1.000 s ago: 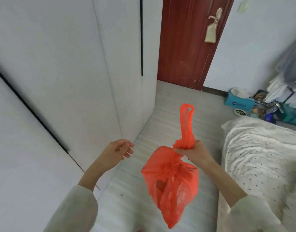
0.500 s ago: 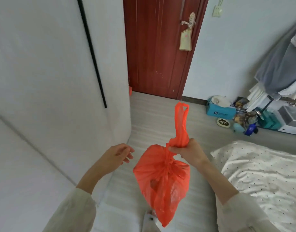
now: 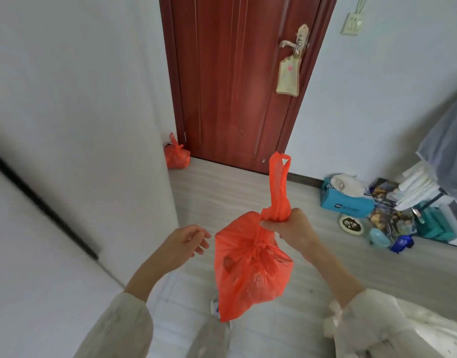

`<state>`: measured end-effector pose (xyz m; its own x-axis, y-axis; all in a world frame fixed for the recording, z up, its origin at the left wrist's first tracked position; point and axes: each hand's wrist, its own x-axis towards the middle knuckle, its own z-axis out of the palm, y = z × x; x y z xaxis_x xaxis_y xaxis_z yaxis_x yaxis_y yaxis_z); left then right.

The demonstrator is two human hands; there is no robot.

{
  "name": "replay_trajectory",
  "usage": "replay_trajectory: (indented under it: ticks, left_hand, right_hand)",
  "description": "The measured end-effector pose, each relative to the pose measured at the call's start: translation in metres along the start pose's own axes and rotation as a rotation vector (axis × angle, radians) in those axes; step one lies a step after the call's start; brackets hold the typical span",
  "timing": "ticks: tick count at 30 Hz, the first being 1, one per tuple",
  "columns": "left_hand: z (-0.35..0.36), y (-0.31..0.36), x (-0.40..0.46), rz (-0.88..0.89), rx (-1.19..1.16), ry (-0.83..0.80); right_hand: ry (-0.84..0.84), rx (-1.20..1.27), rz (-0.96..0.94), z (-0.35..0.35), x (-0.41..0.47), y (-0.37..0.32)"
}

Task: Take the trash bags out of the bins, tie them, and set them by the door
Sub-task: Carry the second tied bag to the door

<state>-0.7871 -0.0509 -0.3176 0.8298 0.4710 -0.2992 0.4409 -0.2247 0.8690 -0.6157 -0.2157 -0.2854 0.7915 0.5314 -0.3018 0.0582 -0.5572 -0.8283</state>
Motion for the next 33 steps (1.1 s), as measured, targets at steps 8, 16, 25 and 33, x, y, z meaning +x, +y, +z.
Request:
replay_trajectory:
  ticks: [8, 16, 25, 33]
  left_hand:
    - [-0.019, 0.047, 0.22, 0.013, -0.112, 0.037]
    - [-0.067, 0.058, 0.371, -0.114, -0.154, 0.146]
    - [-0.118, 0.052, 0.553, -0.276, -0.283, 0.433]
    - [-0.174, 0.029, 0.636, -0.502, -0.401, 0.604]
  right_hand:
    - [-0.082, -0.044, -0.012, -0.024, 0.208, -0.057]
    - [-0.171, -0.1, 0.024, -0.017, 0.406, -0.102]
    - [-0.389, -0.162, -0.031, 0.022, 0.639, -0.16]
    - [-0.61, -0.268, -0.045, 0.094, 0.779, -0.231]
